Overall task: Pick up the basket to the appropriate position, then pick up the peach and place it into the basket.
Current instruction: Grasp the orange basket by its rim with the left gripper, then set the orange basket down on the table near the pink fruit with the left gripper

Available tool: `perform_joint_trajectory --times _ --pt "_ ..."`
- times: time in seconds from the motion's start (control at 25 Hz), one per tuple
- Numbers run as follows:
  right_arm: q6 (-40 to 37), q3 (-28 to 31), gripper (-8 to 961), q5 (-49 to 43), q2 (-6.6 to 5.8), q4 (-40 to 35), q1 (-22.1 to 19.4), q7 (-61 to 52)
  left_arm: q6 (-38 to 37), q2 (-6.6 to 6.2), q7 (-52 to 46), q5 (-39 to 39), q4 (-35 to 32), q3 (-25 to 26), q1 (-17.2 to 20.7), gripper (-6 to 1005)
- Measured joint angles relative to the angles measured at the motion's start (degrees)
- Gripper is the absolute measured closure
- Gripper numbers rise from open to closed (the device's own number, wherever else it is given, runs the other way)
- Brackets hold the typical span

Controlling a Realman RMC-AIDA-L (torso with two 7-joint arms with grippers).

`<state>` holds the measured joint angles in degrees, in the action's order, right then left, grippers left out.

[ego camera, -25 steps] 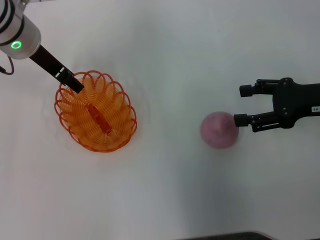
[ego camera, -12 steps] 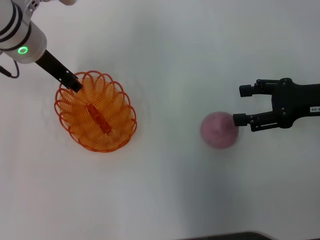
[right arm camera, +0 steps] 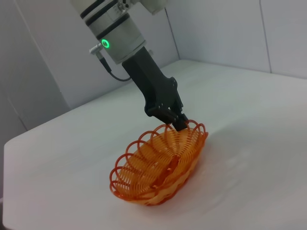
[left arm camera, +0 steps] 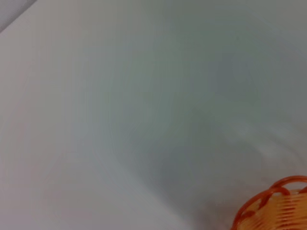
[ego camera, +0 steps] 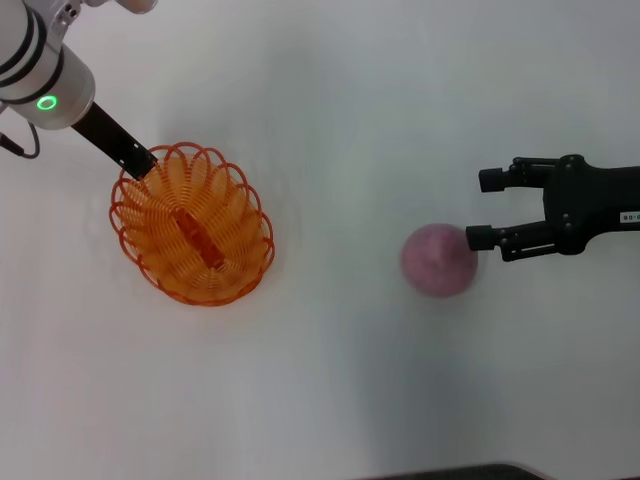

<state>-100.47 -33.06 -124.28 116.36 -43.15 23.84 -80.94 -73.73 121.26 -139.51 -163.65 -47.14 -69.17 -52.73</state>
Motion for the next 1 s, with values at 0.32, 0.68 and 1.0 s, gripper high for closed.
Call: perform_joint_trajectory --times 0.32,0.68,1.0 --pt "0.0 0.3 9 0.2 0.00 0.0 0.0 0.0 -2.2 0.06 -0.6 0.0 -2.0 1.6 0.1 937" --pt "-0.3 6.3 9 0.7 0.05 0.0 -0.4 2.1 -18.3 0.12 -3.6 0.6 -13.2 17.1 -0.8 950" --pt "-1.7 12.4 9 0.7 0.75 0.4 -0.5 6.9 -27.0 0.64 -12.5 4.7 -21.3 21.1 -1.2 961"
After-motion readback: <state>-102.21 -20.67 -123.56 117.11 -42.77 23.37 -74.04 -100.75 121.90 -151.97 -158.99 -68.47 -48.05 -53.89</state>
